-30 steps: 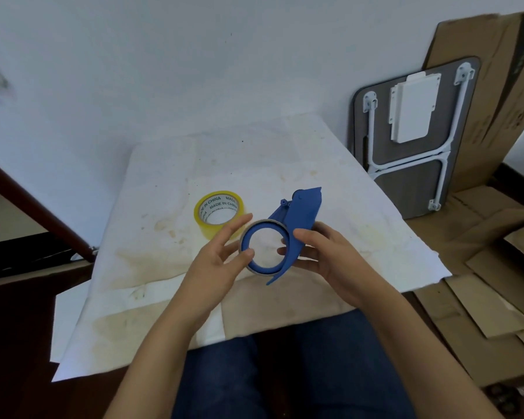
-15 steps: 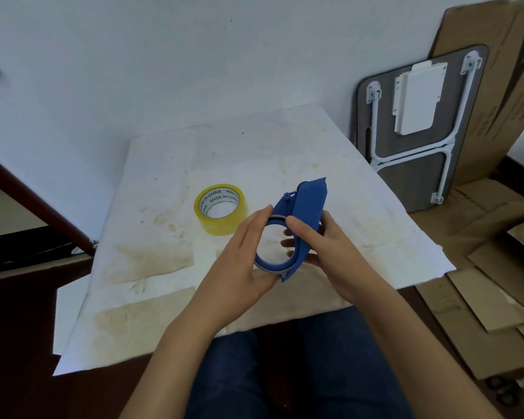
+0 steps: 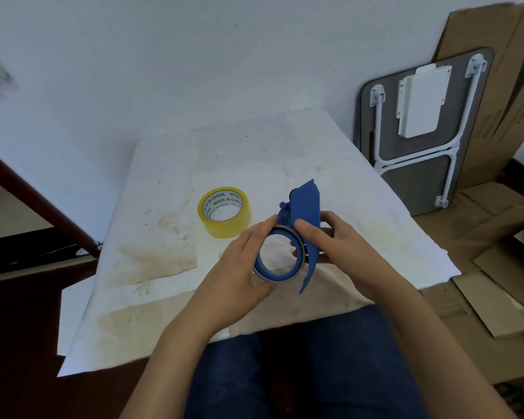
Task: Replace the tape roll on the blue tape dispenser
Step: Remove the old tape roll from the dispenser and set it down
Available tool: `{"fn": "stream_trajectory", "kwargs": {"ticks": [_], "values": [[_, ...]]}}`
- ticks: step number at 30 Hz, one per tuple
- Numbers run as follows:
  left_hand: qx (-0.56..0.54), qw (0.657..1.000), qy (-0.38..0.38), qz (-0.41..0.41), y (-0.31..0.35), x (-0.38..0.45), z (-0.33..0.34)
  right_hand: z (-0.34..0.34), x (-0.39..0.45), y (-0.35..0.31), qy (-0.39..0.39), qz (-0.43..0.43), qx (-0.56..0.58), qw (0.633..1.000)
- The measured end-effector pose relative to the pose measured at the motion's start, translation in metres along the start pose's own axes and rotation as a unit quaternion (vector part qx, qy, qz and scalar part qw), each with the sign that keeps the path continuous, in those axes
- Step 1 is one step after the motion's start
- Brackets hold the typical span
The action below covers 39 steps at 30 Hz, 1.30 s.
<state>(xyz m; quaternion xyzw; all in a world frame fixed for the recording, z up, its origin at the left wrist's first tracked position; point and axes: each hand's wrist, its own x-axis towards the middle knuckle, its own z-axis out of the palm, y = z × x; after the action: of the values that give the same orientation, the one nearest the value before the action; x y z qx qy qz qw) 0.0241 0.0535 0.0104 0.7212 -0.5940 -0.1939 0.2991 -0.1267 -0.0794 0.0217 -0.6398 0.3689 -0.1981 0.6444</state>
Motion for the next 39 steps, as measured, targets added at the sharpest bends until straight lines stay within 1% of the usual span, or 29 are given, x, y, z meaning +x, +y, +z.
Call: {"fn": "stream_trajectory", "kwargs": {"ticks": [3,6,10,16,20,23,26,29,33,37,39], "values": [[0.011,1.000,0.026,-0.001,0.003,0.001,0.006,0.003,0.001,0.002,0.016,0.010,0.038,0.999],[-0.021,0.999,0.048,-0.002,0.012,0.004,0.015,0.006,0.004,0.004,0.031,0.019,0.082,0.996],[-0.030,0.998,0.057,-0.011,0.015,0.007,0.024,0.003,0.004,-0.001,0.035,0.018,0.074,0.996],[0.006,0.997,0.066,-0.027,0.008,0.006,0.012,-0.010,0.000,-0.002,0.017,0.023,0.034,0.999],[0.010,0.998,0.066,-0.019,0.011,0.006,0.010,-0.009,0.001,-0.004,0.001,0.035,0.060,0.998],[0.002,0.995,0.098,-0.022,0.016,0.007,0.014,-0.009,0.000,-0.003,-0.020,0.041,0.074,0.996],[0.012,0.991,0.133,-0.025,0.019,0.008,0.016,-0.010,0.000,-0.001,-0.022,0.049,0.096,0.994],[-0.009,0.989,0.147,-0.034,0.019,0.007,0.017,-0.014,0.001,0.000,-0.026,0.063,0.124,0.990],[-0.012,0.988,0.148,-0.041,0.016,0.009,0.016,-0.016,0.000,-0.001,-0.049,0.072,0.166,0.982],[-0.027,0.988,0.143,-0.045,0.014,0.010,0.015,-0.014,-0.001,0.000,-0.048,0.074,0.218,0.972],[-0.021,0.989,0.139,-0.045,0.012,0.010,0.014,-0.013,-0.001,0.001,-0.052,0.070,0.222,0.971]]}}
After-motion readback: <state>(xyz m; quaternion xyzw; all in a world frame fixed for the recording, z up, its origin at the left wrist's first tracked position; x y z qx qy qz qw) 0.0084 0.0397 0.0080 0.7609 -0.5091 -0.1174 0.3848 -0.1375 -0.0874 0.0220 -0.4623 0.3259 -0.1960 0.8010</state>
